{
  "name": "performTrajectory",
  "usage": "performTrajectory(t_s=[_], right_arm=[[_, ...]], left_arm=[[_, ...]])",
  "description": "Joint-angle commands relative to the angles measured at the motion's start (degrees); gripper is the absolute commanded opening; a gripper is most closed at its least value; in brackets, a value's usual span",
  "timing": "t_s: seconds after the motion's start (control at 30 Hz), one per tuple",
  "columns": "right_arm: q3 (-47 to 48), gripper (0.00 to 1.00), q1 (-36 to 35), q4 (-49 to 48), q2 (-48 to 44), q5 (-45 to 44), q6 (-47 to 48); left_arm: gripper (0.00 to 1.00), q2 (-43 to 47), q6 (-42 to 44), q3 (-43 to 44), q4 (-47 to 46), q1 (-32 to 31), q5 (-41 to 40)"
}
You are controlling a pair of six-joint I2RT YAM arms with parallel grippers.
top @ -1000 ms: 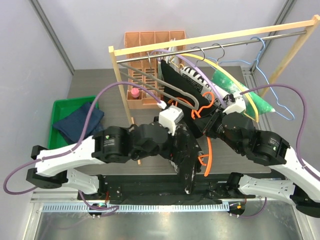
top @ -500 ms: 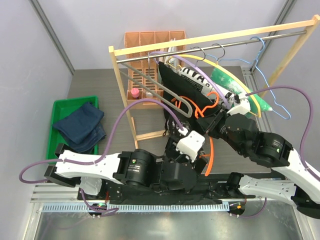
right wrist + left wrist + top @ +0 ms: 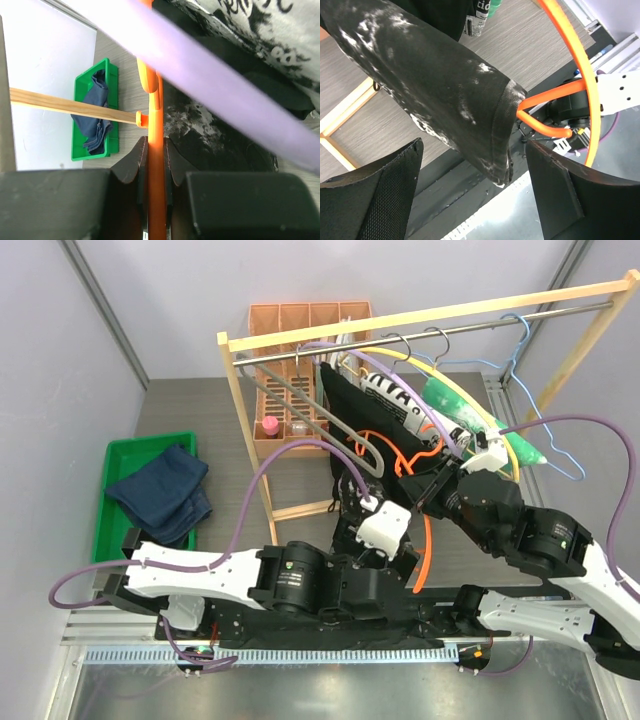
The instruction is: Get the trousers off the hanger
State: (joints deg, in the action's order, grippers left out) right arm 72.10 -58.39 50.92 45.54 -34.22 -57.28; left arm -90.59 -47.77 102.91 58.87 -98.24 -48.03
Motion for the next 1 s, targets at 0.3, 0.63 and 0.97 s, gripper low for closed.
performTrajectory(t_s=[0.3,0.63,0.97], right_arm=[[1.2,0.01,-0.1,-9.3,-0.7,-2.5,-2.8],[1.2,0.01,-0.1,-9.1,-1.1,-1.7,-3.0],[-0.5,0.01,-0.1,-9.9,-1.6,-0.3,-3.7]], left_arm=[[0.8,-2.8,-5.1,-3.2,-4.7,4.0,-4.3],[0.74,-2.8,-8.5,-6.1,-3.7,7.1,-6.5],[0.12,-0.1,-3.5,-9.1,-9.8,8.4,-7.8]])
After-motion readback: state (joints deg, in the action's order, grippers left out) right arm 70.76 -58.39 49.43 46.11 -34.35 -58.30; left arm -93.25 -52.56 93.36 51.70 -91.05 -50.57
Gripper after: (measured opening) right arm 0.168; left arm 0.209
